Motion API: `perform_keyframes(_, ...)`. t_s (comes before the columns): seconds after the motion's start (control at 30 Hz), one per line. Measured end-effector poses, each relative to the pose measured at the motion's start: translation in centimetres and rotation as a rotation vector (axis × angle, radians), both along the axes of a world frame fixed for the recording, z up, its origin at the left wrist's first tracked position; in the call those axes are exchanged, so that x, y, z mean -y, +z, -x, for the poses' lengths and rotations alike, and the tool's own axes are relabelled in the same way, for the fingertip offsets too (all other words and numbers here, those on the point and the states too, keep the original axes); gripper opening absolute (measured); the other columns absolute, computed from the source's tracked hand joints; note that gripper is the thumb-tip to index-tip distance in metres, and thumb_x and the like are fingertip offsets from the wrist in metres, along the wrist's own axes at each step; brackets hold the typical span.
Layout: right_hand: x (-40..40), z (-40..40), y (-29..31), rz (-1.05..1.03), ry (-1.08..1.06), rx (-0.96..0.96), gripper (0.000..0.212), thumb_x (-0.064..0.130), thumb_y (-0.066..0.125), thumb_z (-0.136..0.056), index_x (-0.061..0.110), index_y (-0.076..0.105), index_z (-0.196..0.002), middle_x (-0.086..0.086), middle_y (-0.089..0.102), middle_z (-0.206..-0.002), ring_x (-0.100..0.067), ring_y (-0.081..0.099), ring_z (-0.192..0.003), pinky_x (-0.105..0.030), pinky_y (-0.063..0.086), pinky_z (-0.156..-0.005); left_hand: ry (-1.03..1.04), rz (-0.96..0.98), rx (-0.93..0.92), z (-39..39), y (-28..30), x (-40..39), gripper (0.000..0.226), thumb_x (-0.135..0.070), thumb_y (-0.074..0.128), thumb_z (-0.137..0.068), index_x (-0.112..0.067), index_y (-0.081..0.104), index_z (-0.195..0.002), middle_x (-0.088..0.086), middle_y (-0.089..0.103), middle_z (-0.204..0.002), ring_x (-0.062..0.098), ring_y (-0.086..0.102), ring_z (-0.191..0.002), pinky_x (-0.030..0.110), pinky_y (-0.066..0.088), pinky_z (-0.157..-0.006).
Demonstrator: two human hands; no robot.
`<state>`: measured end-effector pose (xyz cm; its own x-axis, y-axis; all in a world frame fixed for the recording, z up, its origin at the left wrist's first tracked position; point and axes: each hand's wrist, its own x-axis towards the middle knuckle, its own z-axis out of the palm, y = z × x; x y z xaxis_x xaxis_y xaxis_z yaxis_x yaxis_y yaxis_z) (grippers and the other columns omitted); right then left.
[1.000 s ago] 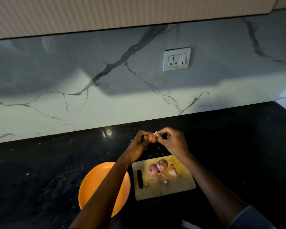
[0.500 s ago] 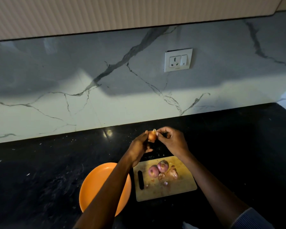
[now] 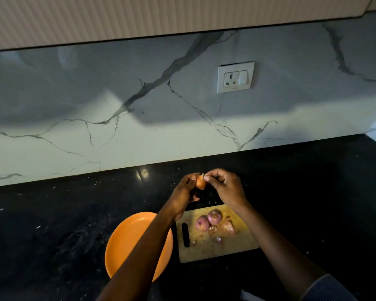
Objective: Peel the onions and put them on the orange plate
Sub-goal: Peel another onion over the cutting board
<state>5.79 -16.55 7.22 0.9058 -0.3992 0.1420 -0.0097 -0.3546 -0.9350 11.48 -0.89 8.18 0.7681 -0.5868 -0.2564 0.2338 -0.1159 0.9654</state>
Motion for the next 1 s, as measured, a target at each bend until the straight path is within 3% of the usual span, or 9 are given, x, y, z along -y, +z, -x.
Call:
perform_keyframes(0.17,-0.3,-0.2,0.0,0.025,0.003,-0.026,0.005,0.025,0.069,-0.094,0.029,0.069,-0.092,0.008,0.073,-0.089,-0.004,0.067,-0.085,-0.015,0.049,-0.076,0.053,0.023,-0.049,-0.1,0.1,0.3,0.022,-0.029,0.035,-0.109,-0.017,0.051,-0.117,0.003,0.062,-0.093,0.007,0.050,-0.064,0.028,0.046,-0.070)
perform_keyframes(0.33,-0.6,-0.7,0.3,0.028,-0.010,-0.031,0.005,0.026,0.063,-0.098,0.023,0.067,-0.096,0.006,0.070,-0.089,-0.004,0.065,-0.084,-0.010,0.045,-0.071,0.099,0.087,-0.084,-0.1,0.7,0.8,0.022,-0.028,0.034,-0.109,-0.019,0.054,-0.112,0.002,0.060,-0.089,0.007,0.046,-0.063,0.028,0.042,-0.068)
perform_keyframes(0.47,-0.7,-0.6,0.5,0.041,-0.006,-0.031,0.006,0.025,0.059,-0.101,0.025,0.063,-0.097,0.006,0.068,-0.088,0.005,0.061,-0.078,-0.007,0.043,-0.068,0.138,0.132,-0.122,0.0,0.8,1.0,0.024,-0.027,0.033,-0.109,-0.020,0.056,-0.111,0.002,0.060,-0.088,0.007,0.045,-0.061,0.026,0.041,-0.063)
perform_keyframes(0.7,-0.2,-0.1,0.1,0.084,-0.007,-0.061,0.008,0.028,0.055,-0.103,0.024,0.062,-0.101,0.002,0.070,-0.096,-0.009,0.065,-0.090,-0.024,0.049,-0.078,0.294,0.177,-0.217,-0.9,0.4,0.6,0.024,-0.021,0.034,-0.107,-0.019,0.057,-0.113,0.004,0.060,-0.082,0.009,0.041,-0.055,0.025,0.034,-0.053)
perform_keyframes(0.8,0.8,0.2,0.0,0.082,-0.028,-0.082,0.003,0.024,0.062,-0.099,0.025,0.064,-0.098,0.004,0.072,-0.094,-0.006,0.067,-0.088,-0.013,0.048,-0.075,0.284,0.106,-0.192,-1.6,0.3,-0.4,0.026,-0.024,0.031,-0.108,-0.019,0.056,-0.110,0.004,0.060,-0.081,0.008,0.040,-0.053,0.024,0.034,-0.051)
perform_keyframes(0.9,1.4,0.5,-0.3,0.185,0.044,-0.187,0.010,0.015,0.071,-0.093,0.024,0.066,-0.091,0.013,0.069,-0.083,0.007,0.062,-0.078,-0.009,0.047,-0.071,0.230,0.058,-0.136,-1.3,0.5,-0.6,0.030,-0.026,0.029,-0.109,-0.020,0.058,-0.108,0.005,0.062,-0.084,0.009,0.042,-0.057,0.026,0.036,-0.056)
perform_keyframes(1.0,2.0,1.1,-1.5,0.316,0.119,-0.356,0.018,0.015,0.077,-0.087,0.028,0.065,-0.091,0.012,0.070,-0.082,0.000,0.066,-0.079,-0.023,0.054,-0.075,0.213,0.063,-0.130,-1.0,0.4,-0.4,0.031,-0.027,0.027,-0.110,-0.019,0.057,-0.111,0.006,0.062,-0.088,0.011,0.043,-0.061,0.028,0.036,-0.060)
